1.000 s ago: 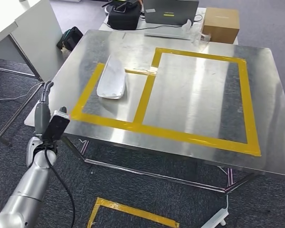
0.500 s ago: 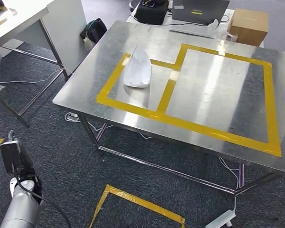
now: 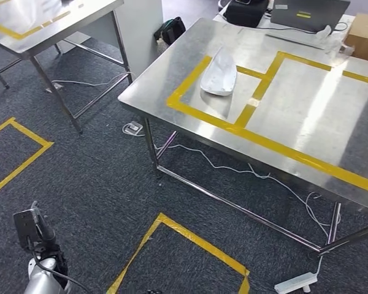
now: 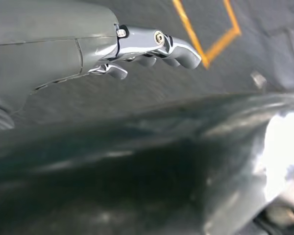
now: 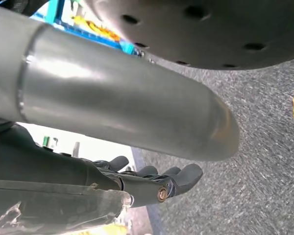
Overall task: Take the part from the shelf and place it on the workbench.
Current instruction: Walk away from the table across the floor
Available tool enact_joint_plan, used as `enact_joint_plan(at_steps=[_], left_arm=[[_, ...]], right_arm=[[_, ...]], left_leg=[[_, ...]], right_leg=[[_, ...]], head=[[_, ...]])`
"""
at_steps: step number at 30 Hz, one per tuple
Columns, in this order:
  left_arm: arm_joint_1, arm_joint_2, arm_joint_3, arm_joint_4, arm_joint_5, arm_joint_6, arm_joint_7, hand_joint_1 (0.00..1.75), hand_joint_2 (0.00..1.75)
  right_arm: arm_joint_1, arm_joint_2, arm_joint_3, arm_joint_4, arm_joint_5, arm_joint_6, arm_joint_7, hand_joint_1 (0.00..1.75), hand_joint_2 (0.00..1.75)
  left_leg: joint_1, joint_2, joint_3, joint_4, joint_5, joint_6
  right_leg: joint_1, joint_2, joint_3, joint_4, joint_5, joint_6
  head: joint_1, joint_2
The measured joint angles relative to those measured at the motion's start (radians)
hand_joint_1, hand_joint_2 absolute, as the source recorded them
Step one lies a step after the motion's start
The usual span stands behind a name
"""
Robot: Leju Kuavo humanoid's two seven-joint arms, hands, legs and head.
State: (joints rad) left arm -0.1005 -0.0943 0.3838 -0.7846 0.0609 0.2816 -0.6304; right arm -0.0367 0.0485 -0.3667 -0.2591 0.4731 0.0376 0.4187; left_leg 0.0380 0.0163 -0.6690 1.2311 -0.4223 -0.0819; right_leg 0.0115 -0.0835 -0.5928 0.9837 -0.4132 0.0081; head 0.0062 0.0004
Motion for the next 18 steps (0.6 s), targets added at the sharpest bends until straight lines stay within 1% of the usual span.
enact_joint_plan(at_steps=[1,2,3,4,5,6,7,8,9,10,11,12,13,14,15,16,17,18], left_arm=[[-0.001,-0.004,0.002,0.004,0.002,-0.010,0.001,0.00,0.00],[-0.003,-0.009,0.003,0.008,0.004,-0.018,0.002,0.00,0.00],[-0.005,-0.013,0.004,0.013,0.005,-0.025,0.003,0.00,0.00],[-0.004,-0.015,0.005,0.018,0.006,-0.030,0.004,0.00,0.00],[-0.001,-0.016,0.007,0.024,0.008,-0.033,0.006,0.00,0.00],[0.004,-0.016,0.009,0.030,0.010,-0.036,0.008,0.00,0.00],[0.007,-0.015,0.013,0.034,0.013,-0.039,0.010,0.00,0.00],[0.006,-0.015,0.016,0.037,0.015,-0.043,0.012,0.00,0.00],[0.004,-0.016,0.018,0.039,0.015,-0.046,0.013,0.00,0.00],[0.001,-0.017,0.019,0.040,0.014,-0.047,0.014,0.00,0.00],[0.000,-0.018,0.021,0.041,0.013,-0.047,0.015,0.00,0.00],[0.001,-0.019,0.021,0.042,0.011,-0.047,0.017,0.00,0.00],[0.003,-0.019,0.022,0.043,0.009,-0.047,0.019,0.00,0.00],[0.004,-0.019,0.023,0.044,0.007,-0.046,0.021,0.00,0.00],[0.005,-0.020,0.023,0.045,0.005,-0.046,0.023,0.00,0.00],[0.005,-0.020,0.023,0.045,0.004,-0.046,0.025,0.00,0.00],[0.005,-0.021,0.023,0.045,0.003,-0.046,0.026,0.00,0.00],[0.005,-0.022,0.024,0.045,0.003,-0.047,0.026,0.00,0.00]], right_arm=[[0.000,-0.002,-0.002,0.000,0.003,0.001,0.000,0.00,0.00],[0.000,-0.004,-0.003,-0.001,0.005,0.001,0.000,0.00,0.00],[0.000,-0.006,-0.005,-0.001,0.008,0.002,0.000,0.00,0.00],[0.000,-0.006,-0.006,-0.001,0.010,0.002,0.000,0.00,0.00],[-0.001,-0.006,-0.006,0.000,0.011,0.003,0.000,0.00,0.00],[-0.002,-0.005,-0.006,0.000,0.012,0.003,0.000,0.00,0.00],[-0.002,-0.004,-0.007,0.001,0.014,0.004,-0.002,0.00,0.00],[0.000,-0.003,-0.007,0.002,0.015,0.005,-0.005,0.00,0.00],[0.002,-0.002,-0.007,0.004,0.017,0.006,-0.008,0.00,0.00],[0.005,-0.002,-0.007,0.005,0.019,0.006,-0.011,0.00,0.00],[0.006,-0.002,-0.007,0.006,0.021,0.007,-0.013,0.00,0.00],[0.005,-0.002,-0.007,0.007,0.023,0.006,-0.013,0.00,0.00],[0.004,-0.002,-0.007,0.007,0.025,0.006,-0.014,0.00,0.00],[0.001,-0.002,-0.007,0.007,0.026,0.006,-0.014,0.00,0.00],[-0.001,-0.002,-0.007,0.007,0.027,0.006,-0.014,0.00,0.00],[-0.004,-0.002,-0.007,0.007,0.028,0.006,-0.015,0.00,0.00],[-0.006,-0.002,-0.007,0.007,0.029,0.006,-0.015,0.00,0.00],[-0.007,-0.002,-0.007,0.007,0.029,0.006,-0.016,0.00,0.00]], left_leg=[[0.005,0.020,0.073,-0.081,-0.015,-0.006],[0.005,0.036,0.135,-0.159,-0.043,-0.001],[0.002,0.044,0.177,-0.217,-0.068,0.009],[-0.005,0.042,0.196,-0.251,-0.080,0.024],[-0.012,0.034,0.190,-0.254,-0.080,0.041],[-0.015,0.028,0.180,-0.251,-0.071,0.053],[-0.018,0.021,0.169,-0.250,-0.061,0.065],[-0.020,0.012,0.156,-0.250,-0.048,0.075],[-0.023,0.001,0.140,-0.250,-0.035,0.083],[-0.027,-0.013,0.122,-0.250,-0.019,0.088],[-0.032,-0.027,0.102,-0.250,-0.004,0.091],[-0.037,-0.040,0.082,-0.250,0.012,0.093],[-0.040,-0.053,0.062,-0.249,0.028,0.093],[-0.041,-0.065,0.042,-0.249,0.045,0.093],[-0.041,-0.077,0.023,-0.249,0.061,0.091],[-0.042,-0.088,0.008,-0.248,0.076,0.088],[-0.041,-0.098,-0.002,-0.249,0.091,0.085],[-0.041,-0.107,-0.006,-0.251,0.104,0.080]], right_leg=[[-0.001,-0.011,-0.016,0.010,0.007,0.007],[-0.002,-0.022,-0.027,0.021,0.014,0.016],[-0.005,-0.033,-0.034,0.028,0.021,0.023],[-0.010,-0.044,-0.039,0.033,0.030,0.029],[-0.017,-0.048,-0.043,0.034,0.036,0.037],[-0.023,-0.034,-0.047,0.039,0.028,0.043],[-0.027,-0.009,-0.057,0.058,0.001,0.048],[-0.029,0.023,-0.071,0.097,-0.043,0.050],[-0.028,0.054,-0.087,0.155,-0.096,0.049],[-0.025,0.071,-0.104,0.223,-0.142,0.045],[-0.021,0.079,-0.113,0.284,-0.169,0.038],[-0.015,0.084,-0.112,0.323,-0.170,0.031],[-0.009,0.087,-0.095,0.330,-0.150,0.022],[-0.002,0.093,-0.060,0.301,-0.119,0.013],[0.003,0.108,-0.010,0.244,-0.097,0.005],[0.006,0.127,0.053,0.161,-0.098,-0.003],[0.008,0.144,0.103,0.090,-0.110,-0.005],[0.009,0.156,0.136,0.036,-0.125,-0.005]], head=[[0.000,0.000],[0.000,0.000],[0.000,0.000],[0.002,0.000],[0.002,0.000],[0.001,0.000],[0.002,0.000],[0.002,0.000],[0.003,0.000],[0.003,0.000],[0.004,0.000],[0.004,0.000],[0.003,0.000],[0.003,0.000],[0.003,0.000],[0.003,0.000],[0.002,0.000],[0.003,0.000]])
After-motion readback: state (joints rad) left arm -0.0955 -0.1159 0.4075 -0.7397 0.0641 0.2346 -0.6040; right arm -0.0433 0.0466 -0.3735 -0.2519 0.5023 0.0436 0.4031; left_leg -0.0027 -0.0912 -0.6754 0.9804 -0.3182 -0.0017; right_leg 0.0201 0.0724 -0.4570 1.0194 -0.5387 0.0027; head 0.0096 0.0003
